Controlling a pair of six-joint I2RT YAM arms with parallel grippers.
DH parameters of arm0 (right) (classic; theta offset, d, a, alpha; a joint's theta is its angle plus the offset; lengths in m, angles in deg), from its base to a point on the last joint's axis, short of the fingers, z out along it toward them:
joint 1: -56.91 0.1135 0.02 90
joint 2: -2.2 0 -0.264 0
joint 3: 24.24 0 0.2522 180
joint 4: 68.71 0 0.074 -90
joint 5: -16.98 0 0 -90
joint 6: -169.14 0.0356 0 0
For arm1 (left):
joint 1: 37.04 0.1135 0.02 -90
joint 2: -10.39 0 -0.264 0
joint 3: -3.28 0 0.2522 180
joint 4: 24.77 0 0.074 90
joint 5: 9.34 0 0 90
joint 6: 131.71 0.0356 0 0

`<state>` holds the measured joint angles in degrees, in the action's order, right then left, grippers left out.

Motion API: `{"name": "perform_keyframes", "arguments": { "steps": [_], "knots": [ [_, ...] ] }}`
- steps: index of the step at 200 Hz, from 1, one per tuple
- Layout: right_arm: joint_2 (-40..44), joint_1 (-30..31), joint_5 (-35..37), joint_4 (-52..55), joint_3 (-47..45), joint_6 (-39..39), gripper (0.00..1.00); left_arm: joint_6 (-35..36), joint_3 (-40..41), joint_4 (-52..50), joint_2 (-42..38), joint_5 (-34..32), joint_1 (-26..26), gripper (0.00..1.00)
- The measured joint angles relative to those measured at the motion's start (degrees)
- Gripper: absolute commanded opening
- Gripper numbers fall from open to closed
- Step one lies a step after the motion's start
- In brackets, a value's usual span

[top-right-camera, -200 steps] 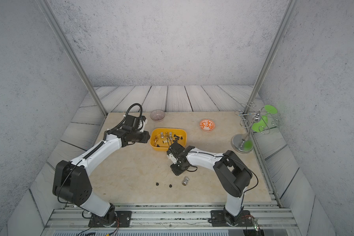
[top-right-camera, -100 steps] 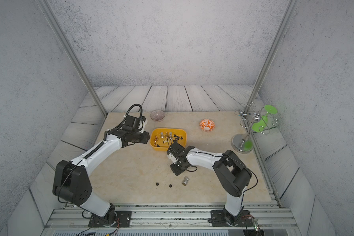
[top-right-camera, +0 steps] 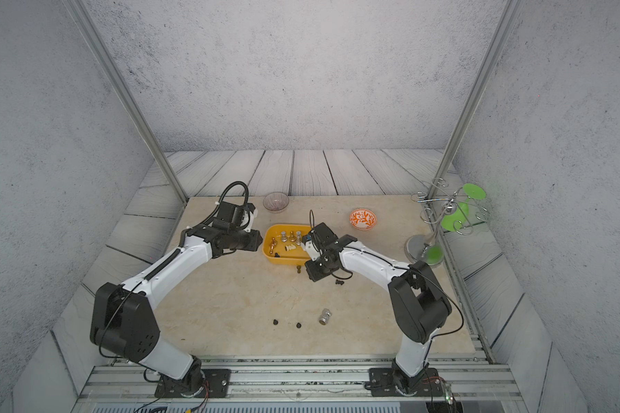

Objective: Put the chess pieces into the storage box
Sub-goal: Pick up the chess piece at the center of the board, then place the chess piece in the storage box.

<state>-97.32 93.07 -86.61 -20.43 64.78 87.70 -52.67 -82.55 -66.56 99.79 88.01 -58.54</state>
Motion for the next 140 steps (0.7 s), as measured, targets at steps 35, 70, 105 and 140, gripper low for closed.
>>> {"name": "perform_keyframes", "arguments": {
  "steps": [35, 70, 105, 140],
  "knots": [
    [0.3, -4.5, -0.7, 1.3, 8.3, -1.8, 0.12, 0.0, 0.0, 0.0, -0.1, 1.0, 0.0, 0.34],
    [-4.1, -7.4, 0.4, 2.6, 19.5, -3.4, 0.12, 0.0, 0.0, 0.0, -0.1, 2.1, 0.0, 0.34],
    [-13.8, -7.7, 4.1, 4.9, 29.5, -5.9, 0.13, 0.0, 0.4, 0.0, -0.2, 2.8, 0.0, 0.34],
    [-21.9, -7.7, 6.6, 7.9, 35.6, -6.9, 0.13, 0.0, 1.2, 0.0, -0.7, 3.3, 0.0, 0.34]
  ]
}}
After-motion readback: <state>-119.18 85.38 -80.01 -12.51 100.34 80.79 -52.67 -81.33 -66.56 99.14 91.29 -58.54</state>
